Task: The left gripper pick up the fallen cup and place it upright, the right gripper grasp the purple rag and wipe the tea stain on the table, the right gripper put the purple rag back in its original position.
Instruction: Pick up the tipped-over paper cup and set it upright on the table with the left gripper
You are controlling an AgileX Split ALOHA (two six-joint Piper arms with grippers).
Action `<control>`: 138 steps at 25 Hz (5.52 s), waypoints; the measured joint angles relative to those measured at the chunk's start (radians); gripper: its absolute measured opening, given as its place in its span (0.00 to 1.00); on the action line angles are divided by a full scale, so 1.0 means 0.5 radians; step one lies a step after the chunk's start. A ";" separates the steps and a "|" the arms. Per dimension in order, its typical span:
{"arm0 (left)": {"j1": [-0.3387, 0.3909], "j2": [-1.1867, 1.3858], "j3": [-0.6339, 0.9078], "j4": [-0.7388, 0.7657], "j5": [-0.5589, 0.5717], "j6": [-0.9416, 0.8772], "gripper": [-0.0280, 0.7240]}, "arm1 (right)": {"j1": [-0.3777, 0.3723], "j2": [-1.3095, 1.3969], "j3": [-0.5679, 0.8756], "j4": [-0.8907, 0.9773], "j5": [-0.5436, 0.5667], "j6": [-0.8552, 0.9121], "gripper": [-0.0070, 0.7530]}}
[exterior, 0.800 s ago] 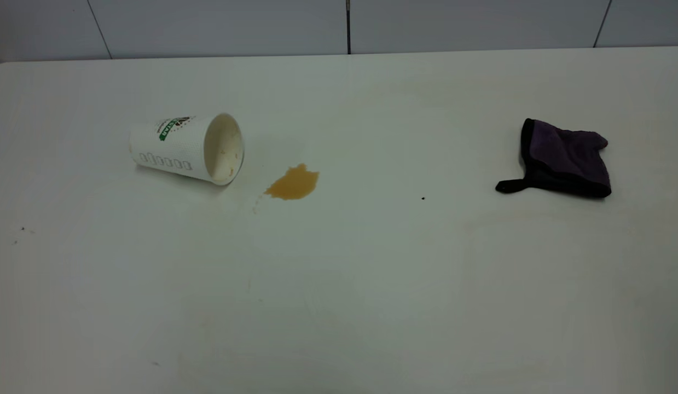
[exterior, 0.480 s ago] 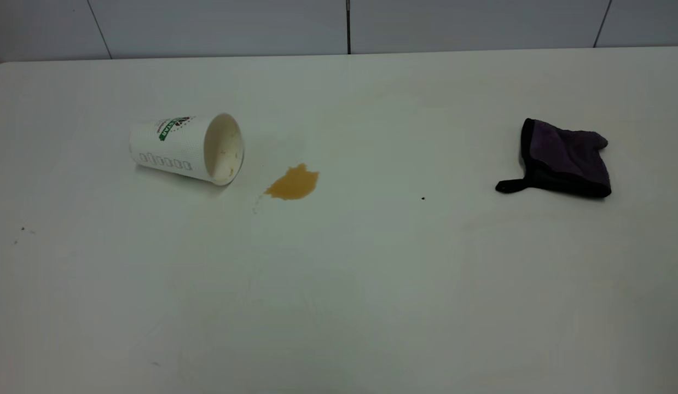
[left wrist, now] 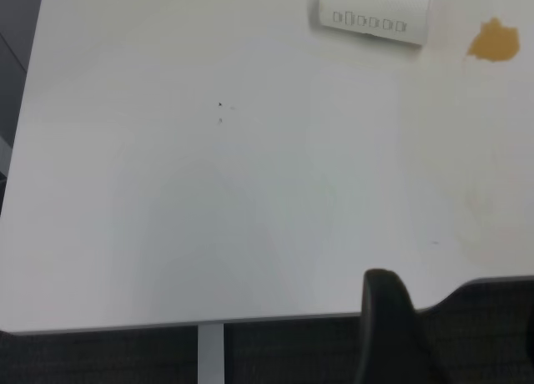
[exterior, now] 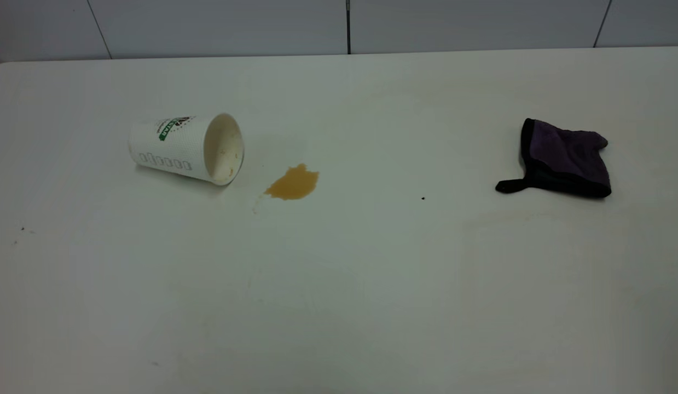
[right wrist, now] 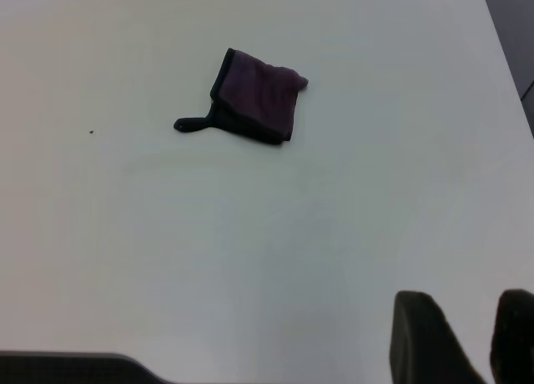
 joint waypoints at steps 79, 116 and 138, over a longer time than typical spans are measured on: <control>-1.210 4.775 -2.026 2.042 -0.783 -1.891 0.84 | 0.000 0.000 0.000 0.000 0.000 0.000 0.32; -0.734 4.409 -2.220 1.290 -1.218 -1.035 0.01 | 0.000 0.000 0.000 0.007 0.000 0.000 0.32; -0.121 4.749 -2.254 -1.132 -1.302 0.822 0.03 | 0.000 0.000 0.000 0.007 0.000 0.000 0.32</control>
